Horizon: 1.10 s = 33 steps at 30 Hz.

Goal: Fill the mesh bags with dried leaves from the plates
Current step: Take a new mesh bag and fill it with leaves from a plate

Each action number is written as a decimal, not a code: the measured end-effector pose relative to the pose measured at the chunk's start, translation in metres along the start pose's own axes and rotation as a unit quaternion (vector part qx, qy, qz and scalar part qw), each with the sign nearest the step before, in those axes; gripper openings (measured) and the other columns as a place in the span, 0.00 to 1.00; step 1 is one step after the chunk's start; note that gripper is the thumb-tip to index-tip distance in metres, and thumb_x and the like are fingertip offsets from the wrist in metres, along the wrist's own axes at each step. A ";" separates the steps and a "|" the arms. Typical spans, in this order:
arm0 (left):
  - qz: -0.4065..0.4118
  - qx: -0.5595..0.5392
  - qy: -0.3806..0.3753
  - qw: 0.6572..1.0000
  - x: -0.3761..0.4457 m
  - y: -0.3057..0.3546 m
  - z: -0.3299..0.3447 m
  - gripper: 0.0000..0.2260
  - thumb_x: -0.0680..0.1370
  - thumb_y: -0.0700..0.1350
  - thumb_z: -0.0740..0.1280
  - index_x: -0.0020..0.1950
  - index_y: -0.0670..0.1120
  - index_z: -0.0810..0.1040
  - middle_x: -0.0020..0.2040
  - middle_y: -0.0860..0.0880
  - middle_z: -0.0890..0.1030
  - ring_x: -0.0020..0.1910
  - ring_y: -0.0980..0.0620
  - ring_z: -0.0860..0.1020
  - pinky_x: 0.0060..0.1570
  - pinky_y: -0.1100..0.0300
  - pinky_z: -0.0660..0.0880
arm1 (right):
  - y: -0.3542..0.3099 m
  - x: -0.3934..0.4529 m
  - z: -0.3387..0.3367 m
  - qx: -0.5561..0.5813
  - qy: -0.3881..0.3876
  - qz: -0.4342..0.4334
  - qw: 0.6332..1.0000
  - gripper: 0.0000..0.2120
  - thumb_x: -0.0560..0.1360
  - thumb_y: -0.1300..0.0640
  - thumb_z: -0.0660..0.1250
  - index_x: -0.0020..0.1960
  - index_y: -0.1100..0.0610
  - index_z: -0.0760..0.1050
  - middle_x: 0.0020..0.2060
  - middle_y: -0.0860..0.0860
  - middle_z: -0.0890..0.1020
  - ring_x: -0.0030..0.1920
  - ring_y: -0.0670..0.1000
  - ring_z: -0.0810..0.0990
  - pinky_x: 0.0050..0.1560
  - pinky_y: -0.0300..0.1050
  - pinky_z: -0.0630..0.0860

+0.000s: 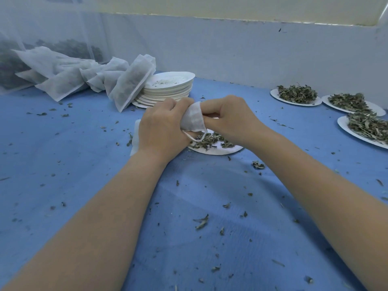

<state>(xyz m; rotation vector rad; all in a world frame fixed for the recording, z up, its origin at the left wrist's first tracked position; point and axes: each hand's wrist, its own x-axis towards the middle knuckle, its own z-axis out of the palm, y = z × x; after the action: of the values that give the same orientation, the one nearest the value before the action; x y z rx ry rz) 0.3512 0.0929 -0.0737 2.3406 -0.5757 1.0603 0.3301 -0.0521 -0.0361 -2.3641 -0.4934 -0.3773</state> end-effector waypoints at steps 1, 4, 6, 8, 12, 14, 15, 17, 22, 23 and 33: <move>0.010 0.001 0.005 1.000 0.000 0.000 0.000 0.17 0.66 0.49 0.68 0.51 0.43 0.81 0.38 0.43 0.78 0.38 0.41 0.77 0.41 0.52 0.71 | -0.001 0.000 0.000 0.005 -0.008 0.001 1.000 0.07 0.75 0.59 0.67 0.47 0.52 0.83 0.28 0.52 0.75 0.30 0.45 0.64 0.34 0.41 0.64; 0.046 0.009 0.021 0.999 -0.001 0.001 0.001 0.13 0.64 0.44 0.69 0.46 0.42 0.82 0.35 0.44 0.79 0.35 0.42 0.77 0.38 0.53 0.73 | -0.005 0.004 0.002 -0.032 -0.056 0.015 0.998 0.11 0.75 0.63 0.63 0.35 0.57 0.78 0.22 0.46 0.64 0.24 0.44 0.62 0.26 0.34 0.58; 0.069 0.008 0.016 0.997 -0.002 0.002 0.001 0.11 0.64 0.42 0.68 0.44 0.41 0.82 0.36 0.45 0.81 0.35 0.42 0.78 0.38 0.53 0.74 | -0.006 0.005 0.001 -0.060 -0.111 0.025 0.992 0.17 0.76 0.64 0.60 0.29 0.56 0.66 0.20 0.45 0.63 0.22 0.43 0.64 0.24 0.32 0.60; 0.077 -0.008 0.014 0.997 -0.003 0.004 0.000 0.13 0.65 0.45 0.66 0.46 0.42 0.82 0.38 0.45 0.82 0.38 0.43 0.80 0.40 0.53 0.75 | -0.007 0.004 -0.003 -0.058 -0.162 0.035 0.984 0.17 0.79 0.58 0.59 0.31 0.54 0.65 0.19 0.41 0.67 0.22 0.41 0.64 0.23 0.29 0.61; 0.040 -0.058 0.033 0.997 -0.002 0.005 0.001 0.22 0.66 0.53 0.67 0.57 0.44 0.78 0.47 0.47 0.82 0.46 0.44 0.80 0.45 0.53 0.75 | -0.005 0.004 -0.015 -0.011 -0.141 0.005 0.990 0.10 0.77 0.55 0.62 0.37 0.52 0.75 0.25 0.40 0.71 0.27 0.40 0.66 0.29 0.30 0.64; -0.010 -0.066 0.013 0.998 -0.002 0.002 0.000 0.27 0.65 0.51 0.72 0.62 0.45 0.74 0.52 0.48 0.80 0.50 0.46 0.78 0.49 0.53 0.73 | -0.004 0.005 -0.018 0.044 -0.084 -0.017 0.995 0.06 0.75 0.56 0.66 0.44 0.52 0.81 0.32 0.46 0.80 0.33 0.42 0.73 0.38 0.36 0.71; -0.029 -0.059 -0.002 0.998 -0.001 0.001 0.001 0.28 0.65 0.48 0.73 0.63 0.45 0.73 0.52 0.48 0.80 0.51 0.45 0.77 0.49 0.52 0.72 | -0.004 0.004 -0.019 0.072 -0.057 -0.019 0.996 0.06 0.73 0.57 0.68 0.45 0.48 0.82 0.37 0.47 0.83 0.38 0.43 0.78 0.44 0.39 0.75; -0.048 -0.026 -0.019 0.998 -0.001 -0.002 0.002 0.27 0.64 0.42 0.72 0.64 0.46 0.73 0.52 0.46 0.79 0.50 0.43 0.76 0.49 0.52 0.70 | -0.002 0.003 -0.018 0.110 0.001 -0.022 0.994 0.11 0.71 0.59 0.70 0.46 0.43 0.82 0.42 0.44 0.85 0.46 0.42 0.82 0.54 0.42 0.78; -0.067 0.025 0.016 0.997 0.001 -0.009 0.000 0.24 0.65 0.38 0.70 0.61 0.44 0.75 0.50 0.43 0.78 0.50 0.41 0.76 0.49 0.50 0.67 | 0.005 0.007 -0.015 0.105 0.088 0.018 0.990 0.07 0.73 0.58 0.70 0.48 0.49 0.83 0.40 0.41 0.84 0.42 0.40 0.82 0.54 0.41 0.77; -0.072 0.032 0.018 0.997 0.001 -0.011 0.000 0.23 0.65 0.38 0.69 0.61 0.44 0.75 0.50 0.43 0.78 0.50 0.41 0.75 0.49 0.50 0.67 | 0.007 0.007 -0.014 0.089 0.088 0.027 0.992 0.07 0.74 0.58 0.68 0.49 0.49 0.82 0.39 0.40 0.84 0.41 0.38 0.81 0.53 0.39 0.76; -0.135 0.028 -0.003 0.990 0.003 -0.019 0.000 0.22 0.69 0.41 0.68 0.63 0.47 0.73 0.52 0.44 0.75 0.53 0.43 0.72 0.52 0.54 0.65 | 0.024 0.017 -0.002 -0.126 -0.052 0.093 0.986 0.14 0.81 0.53 0.56 0.63 0.48 0.75 0.59 0.45 0.76 0.55 0.44 0.72 0.47 0.30 0.60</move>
<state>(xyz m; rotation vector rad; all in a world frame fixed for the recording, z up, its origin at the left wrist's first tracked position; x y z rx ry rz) 0.3636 0.1073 -0.0768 2.3877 -0.2229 0.9544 0.3557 -0.0660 -0.0421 -2.6595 -0.2809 -0.2431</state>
